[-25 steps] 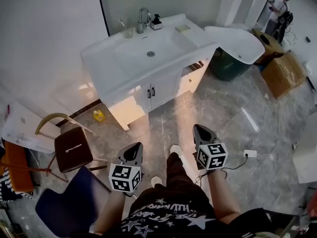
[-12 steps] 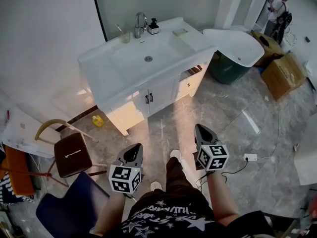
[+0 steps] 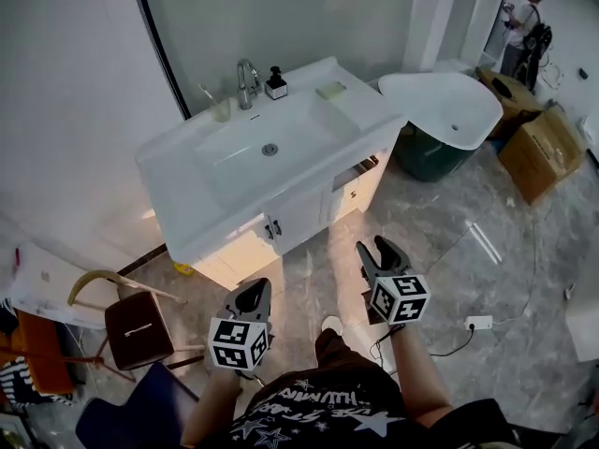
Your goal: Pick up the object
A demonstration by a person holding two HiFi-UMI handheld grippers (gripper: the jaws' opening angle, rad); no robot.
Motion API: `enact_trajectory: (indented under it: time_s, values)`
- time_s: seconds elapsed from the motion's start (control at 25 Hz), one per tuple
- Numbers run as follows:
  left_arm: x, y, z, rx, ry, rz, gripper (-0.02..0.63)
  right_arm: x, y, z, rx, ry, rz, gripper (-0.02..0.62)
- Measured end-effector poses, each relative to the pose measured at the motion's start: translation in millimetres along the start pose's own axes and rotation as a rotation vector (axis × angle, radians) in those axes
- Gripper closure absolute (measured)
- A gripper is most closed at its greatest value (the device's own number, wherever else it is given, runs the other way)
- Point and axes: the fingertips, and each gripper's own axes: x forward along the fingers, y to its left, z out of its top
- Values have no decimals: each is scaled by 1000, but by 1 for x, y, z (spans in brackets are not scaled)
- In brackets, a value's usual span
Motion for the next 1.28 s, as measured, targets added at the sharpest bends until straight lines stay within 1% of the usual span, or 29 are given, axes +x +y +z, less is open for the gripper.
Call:
enact_trajectory:
  time_s: [0.12, 0.2, 0.32, 0.52, 0.76, 1.04, 1.28]
  values:
    - [37, 0, 23, 8, -8, 7, 591, 31, -23, 10, 23, 20, 32, 325]
    - [57, -1, 35, 8, -10, 14, 591, 48, -37, 15, 36, 34, 53, 308]
    - [83, -4, 48, 15, -7, 30, 591, 65, -59, 23, 37, 48, 71, 304]
    - [118, -10, 66, 9, -16, 50, 591, 79, -95, 30, 51, 59, 61, 304]
    - [150, -15, 84, 32, -28, 44, 591, 95, -117, 35, 51, 67, 58, 304]
    - [187, 5, 87, 1, 3, 43, 591, 127, -137, 42, 52, 85, 50, 304]
    - [248, 30, 113, 15, -10, 35, 591, 181, -160, 51, 34, 116, 48, 304]
